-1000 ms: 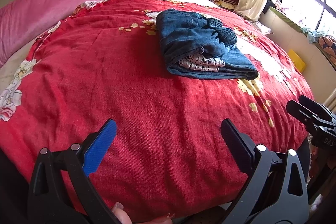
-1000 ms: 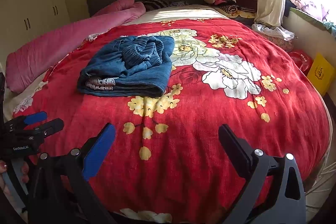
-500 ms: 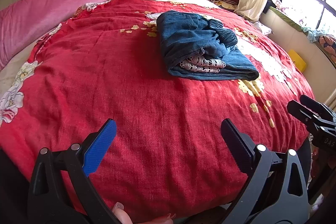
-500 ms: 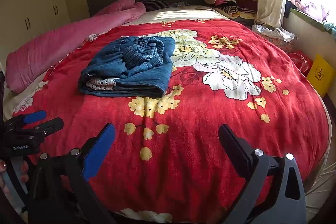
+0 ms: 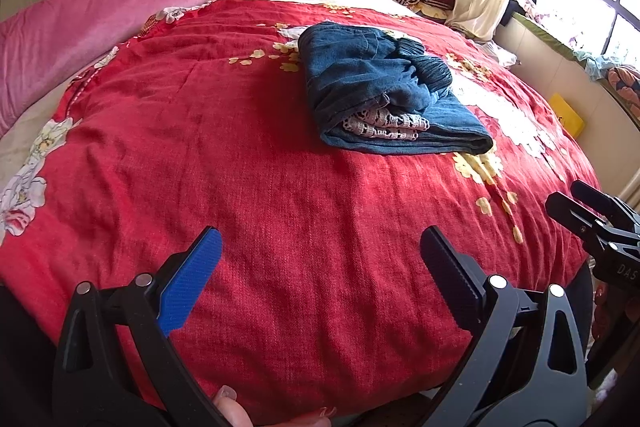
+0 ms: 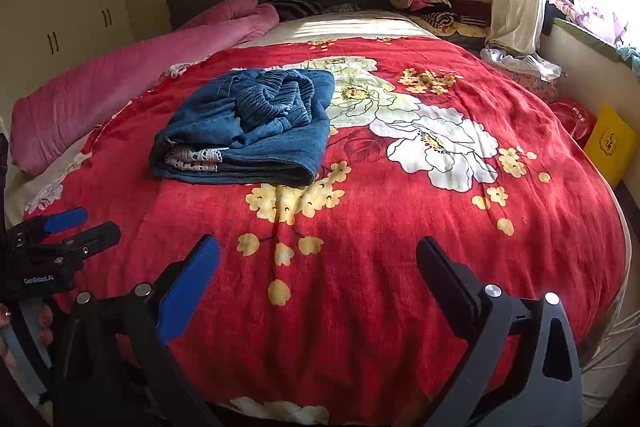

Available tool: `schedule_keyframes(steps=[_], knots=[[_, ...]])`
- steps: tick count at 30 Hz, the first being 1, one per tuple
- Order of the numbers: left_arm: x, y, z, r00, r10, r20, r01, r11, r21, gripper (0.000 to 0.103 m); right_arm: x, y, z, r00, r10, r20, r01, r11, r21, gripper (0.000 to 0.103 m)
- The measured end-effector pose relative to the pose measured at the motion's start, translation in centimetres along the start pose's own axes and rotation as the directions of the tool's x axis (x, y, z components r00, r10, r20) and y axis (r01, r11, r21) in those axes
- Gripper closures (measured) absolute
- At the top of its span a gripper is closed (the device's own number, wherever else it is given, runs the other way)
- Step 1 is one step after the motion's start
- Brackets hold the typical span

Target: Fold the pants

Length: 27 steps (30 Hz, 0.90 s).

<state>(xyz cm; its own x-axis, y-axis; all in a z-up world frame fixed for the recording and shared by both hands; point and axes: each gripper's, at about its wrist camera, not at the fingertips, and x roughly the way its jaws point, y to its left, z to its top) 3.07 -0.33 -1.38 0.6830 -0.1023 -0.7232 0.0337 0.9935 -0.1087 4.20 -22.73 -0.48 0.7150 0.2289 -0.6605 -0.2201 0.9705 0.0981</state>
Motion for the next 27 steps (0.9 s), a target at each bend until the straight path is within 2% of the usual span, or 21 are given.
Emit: schedule_keyframes(steps=[17,27], knots=[[0.18,0.08,0.02,1.0,0.004,-0.018,-0.004,1.0,-0.002,0.01,0.24,0.01,-0.08,1.0,-0.002,-0.008,0.002,1.0,0.0,0.005],[-0.01,-0.02,-0.02,0.999,0.033,-0.021,-0.033,0.999,-0.004,0.01,0.56,0.04,-0.21,1.0,0.003,-0.013,-0.003,1.0,-0.006,0.005]])
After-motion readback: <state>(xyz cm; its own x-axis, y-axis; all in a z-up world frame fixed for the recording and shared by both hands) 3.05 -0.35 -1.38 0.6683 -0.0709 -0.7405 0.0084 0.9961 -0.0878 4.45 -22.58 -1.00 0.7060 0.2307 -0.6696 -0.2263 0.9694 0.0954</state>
